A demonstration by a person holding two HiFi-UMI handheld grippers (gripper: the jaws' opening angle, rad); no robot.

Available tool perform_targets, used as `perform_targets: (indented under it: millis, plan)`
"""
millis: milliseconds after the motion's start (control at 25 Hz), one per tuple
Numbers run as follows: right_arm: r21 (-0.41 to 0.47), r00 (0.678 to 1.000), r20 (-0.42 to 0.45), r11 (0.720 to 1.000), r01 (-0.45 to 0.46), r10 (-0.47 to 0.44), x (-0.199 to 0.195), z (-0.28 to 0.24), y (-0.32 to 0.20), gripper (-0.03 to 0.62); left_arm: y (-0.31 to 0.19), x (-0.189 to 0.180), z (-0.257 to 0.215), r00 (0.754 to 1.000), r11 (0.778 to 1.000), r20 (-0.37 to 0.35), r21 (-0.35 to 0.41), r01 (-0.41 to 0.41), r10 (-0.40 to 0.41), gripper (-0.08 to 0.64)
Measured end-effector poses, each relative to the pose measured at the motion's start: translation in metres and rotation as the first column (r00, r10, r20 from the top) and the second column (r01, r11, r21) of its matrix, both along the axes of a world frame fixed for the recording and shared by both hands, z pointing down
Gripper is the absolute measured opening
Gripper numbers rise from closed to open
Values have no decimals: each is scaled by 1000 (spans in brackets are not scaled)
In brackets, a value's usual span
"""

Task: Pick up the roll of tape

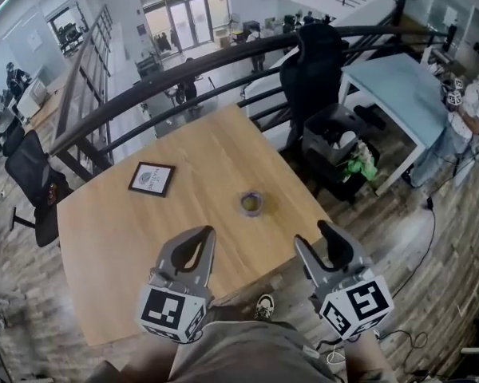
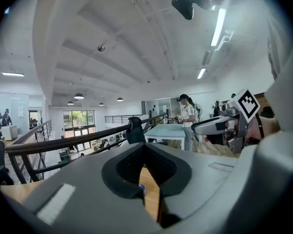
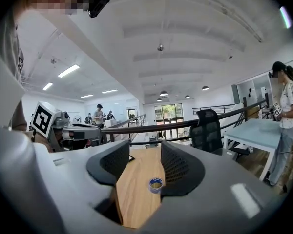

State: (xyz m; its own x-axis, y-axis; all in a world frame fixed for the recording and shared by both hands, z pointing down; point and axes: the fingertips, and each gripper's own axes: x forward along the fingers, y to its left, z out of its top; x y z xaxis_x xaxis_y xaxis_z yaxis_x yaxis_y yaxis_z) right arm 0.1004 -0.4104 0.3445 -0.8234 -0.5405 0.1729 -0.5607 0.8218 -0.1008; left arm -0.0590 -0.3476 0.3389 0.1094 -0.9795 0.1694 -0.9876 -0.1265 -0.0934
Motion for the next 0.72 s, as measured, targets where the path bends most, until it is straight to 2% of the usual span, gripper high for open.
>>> perform_targets:
  millis: [360, 520, 720]
  plan:
    - [-73, 1000, 5, 997, 26, -26, -24, 10, -33, 210, -10, -32, 10, 998, 998, -21, -19, 62, -62, 2]
    - [-65, 998, -47, 997, 32, -35, -43, 19, -61, 210, -28, -42, 12, 998, 998, 6, -13, 63, -63, 1]
    - [-124, 994, -92, 991, 50, -61, -78, 53, -89, 210, -50, -62, 27, 997, 996, 0, -36, 80, -81, 2]
